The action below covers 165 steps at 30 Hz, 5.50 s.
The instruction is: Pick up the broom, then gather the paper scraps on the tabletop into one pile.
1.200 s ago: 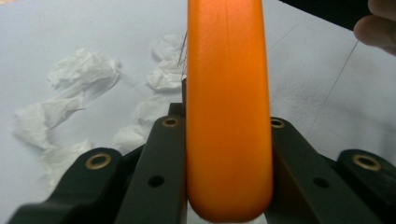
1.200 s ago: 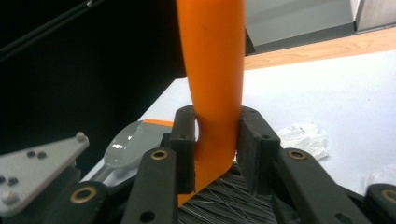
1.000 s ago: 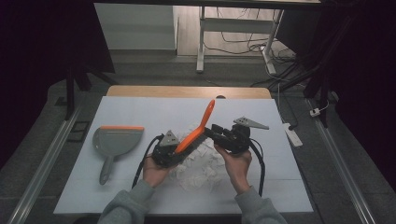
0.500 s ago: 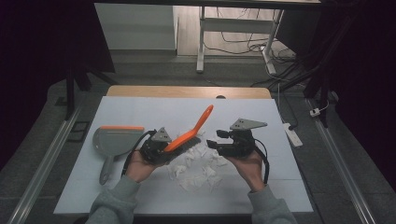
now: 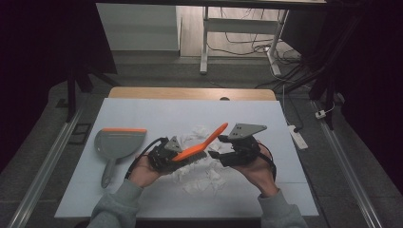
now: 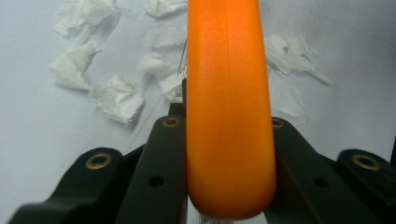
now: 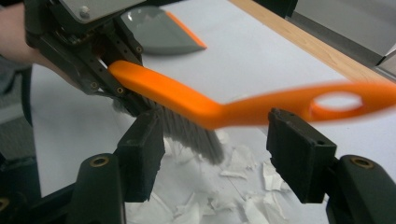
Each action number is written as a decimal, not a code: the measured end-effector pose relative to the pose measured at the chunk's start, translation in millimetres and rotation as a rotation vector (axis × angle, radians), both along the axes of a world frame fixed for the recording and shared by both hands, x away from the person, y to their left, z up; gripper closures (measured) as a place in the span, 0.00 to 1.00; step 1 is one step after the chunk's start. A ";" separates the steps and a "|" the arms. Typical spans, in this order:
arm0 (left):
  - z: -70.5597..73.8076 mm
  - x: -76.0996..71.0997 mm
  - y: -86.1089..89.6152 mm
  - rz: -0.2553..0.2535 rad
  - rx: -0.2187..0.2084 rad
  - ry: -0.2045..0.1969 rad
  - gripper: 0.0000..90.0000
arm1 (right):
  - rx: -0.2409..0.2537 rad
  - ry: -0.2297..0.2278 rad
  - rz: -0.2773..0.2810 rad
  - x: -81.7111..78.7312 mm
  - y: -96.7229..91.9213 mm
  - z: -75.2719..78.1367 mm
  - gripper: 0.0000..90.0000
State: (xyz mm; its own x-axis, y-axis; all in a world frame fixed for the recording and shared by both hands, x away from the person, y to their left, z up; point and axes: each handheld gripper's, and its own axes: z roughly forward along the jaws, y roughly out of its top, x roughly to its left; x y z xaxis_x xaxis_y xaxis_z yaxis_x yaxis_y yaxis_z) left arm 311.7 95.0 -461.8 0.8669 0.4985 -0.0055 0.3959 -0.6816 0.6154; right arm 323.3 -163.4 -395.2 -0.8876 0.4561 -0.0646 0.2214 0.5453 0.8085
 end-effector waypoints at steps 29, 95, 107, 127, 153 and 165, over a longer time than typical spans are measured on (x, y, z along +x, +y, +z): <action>-3.4 -18.9 -31.8 -0.189 0.135 -0.008 0.89 | -0.393 0.078 0.230 -5.5 43.5 -38.0 0.49; -20.0 -50.9 111.7 0.352 -0.094 -0.186 0.36 | -0.146 0.001 0.037 21.8 -29.8 -16.6 0.78; -35.2 -57.8 138.9 0.430 -0.118 -0.151 0.35 | -0.115 0.007 -0.105 28.9 -47.5 -14.3 0.78; -41.0 -57.3 140.0 0.441 -0.117 -0.139 0.35 | -0.088 0.016 -0.240 39.0 -79.8 -11.0 0.78; -45.2 -58.1 135.5 0.407 -0.132 -0.158 0.35 | -0.440 0.239 -0.384 135.3 -52.2 -22.1 0.78; -47.7 -57.6 133.9 0.397 -0.129 -0.152 0.35 | -0.582 0.309 -0.370 163.6 -18.1 -46.0 0.78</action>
State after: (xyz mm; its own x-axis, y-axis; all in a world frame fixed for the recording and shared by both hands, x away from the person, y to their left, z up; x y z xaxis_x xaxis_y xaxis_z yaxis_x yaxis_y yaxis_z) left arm 254.1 228.9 -509.6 0.6042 0.7965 0.0232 0.5099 -0.4088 0.7569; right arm 486.9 -181.4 -441.2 -0.6999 0.6961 -0.1597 0.6428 0.7115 0.2839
